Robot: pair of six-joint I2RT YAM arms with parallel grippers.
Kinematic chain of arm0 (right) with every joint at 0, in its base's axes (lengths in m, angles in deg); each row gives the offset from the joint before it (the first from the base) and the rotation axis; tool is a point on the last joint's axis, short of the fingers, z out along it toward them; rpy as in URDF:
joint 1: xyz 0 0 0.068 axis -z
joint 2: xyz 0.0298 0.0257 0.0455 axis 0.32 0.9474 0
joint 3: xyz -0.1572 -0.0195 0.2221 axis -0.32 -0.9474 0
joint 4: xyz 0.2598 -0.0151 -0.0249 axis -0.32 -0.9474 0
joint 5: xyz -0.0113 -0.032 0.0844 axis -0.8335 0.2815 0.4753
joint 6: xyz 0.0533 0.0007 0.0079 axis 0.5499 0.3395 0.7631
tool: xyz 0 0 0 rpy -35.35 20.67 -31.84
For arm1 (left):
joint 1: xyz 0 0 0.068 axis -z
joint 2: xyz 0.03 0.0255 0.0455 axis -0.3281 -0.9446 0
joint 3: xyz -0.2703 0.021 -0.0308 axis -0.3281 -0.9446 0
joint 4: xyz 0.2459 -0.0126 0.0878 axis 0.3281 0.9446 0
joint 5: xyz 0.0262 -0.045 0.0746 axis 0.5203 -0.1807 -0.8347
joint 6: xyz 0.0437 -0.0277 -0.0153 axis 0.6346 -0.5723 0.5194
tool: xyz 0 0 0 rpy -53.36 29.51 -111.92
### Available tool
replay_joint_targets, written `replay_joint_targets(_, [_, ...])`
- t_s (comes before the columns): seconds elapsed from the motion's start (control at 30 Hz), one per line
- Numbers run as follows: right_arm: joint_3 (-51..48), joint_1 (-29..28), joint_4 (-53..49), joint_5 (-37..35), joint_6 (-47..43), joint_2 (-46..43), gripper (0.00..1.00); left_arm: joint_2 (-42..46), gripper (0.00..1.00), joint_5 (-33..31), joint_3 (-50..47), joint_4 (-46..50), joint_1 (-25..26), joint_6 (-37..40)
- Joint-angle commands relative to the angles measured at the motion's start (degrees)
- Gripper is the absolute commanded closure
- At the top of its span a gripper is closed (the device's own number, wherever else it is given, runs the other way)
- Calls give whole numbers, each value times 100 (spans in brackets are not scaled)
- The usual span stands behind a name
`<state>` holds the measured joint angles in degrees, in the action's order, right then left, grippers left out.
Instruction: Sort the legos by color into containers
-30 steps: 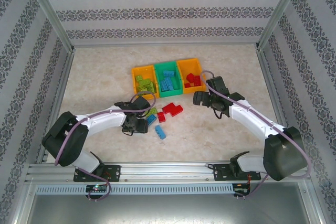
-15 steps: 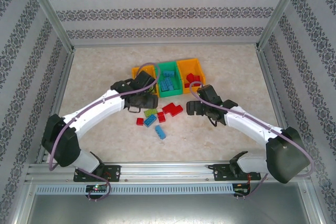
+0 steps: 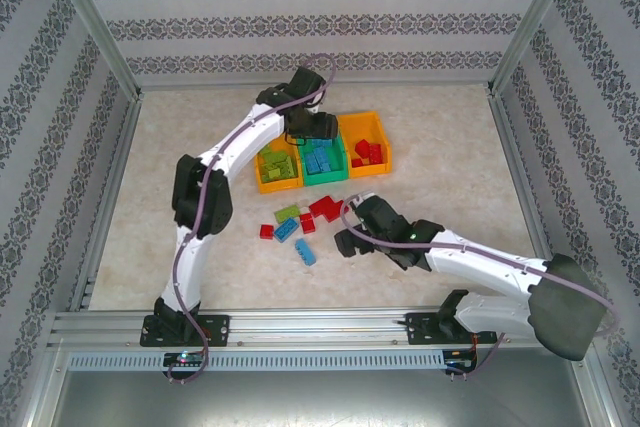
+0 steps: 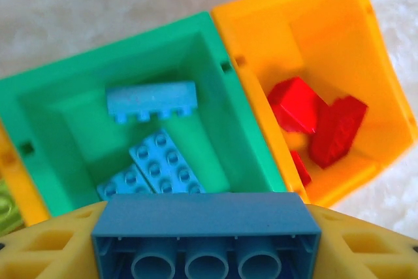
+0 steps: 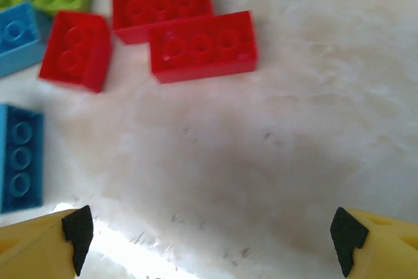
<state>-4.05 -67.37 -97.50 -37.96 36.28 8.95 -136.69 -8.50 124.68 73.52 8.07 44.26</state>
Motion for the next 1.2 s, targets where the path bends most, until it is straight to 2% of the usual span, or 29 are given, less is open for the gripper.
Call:
replay_joint_targets(0.0, [-208,-278,132,53,-87,-129,5,-379,45,272,674,667,-147,89])
replay_joint_targets(0.17, [-216,-693,222,-12,-99,78,12,-505,36,549,546,422,-200,-101])
replay_joint_targets(0.33, [-99,-947,387,73,-224,438,15,-348,18,727,229,164,-195,-314])
replay_joint_targets(0.43, [88,-1109,388,63,-329,732,15,-86,0,632,-68,-61,-195,-412])
replay_joint_targets(0.73, [706,-1484,460,279,-526,1482,15,1169,0,170,-1182,-752,-199,-439])
replay_joint_targets(1.03, [1383,-1624,211,320,-457,2243,14,2289,0,-194,-2811,-1350,-204,-328])
replay_joint_targets(1.17, [1732,-1642,80,247,-456,2718,18,2697,0,-404,-3455,-1693,-255,-454])
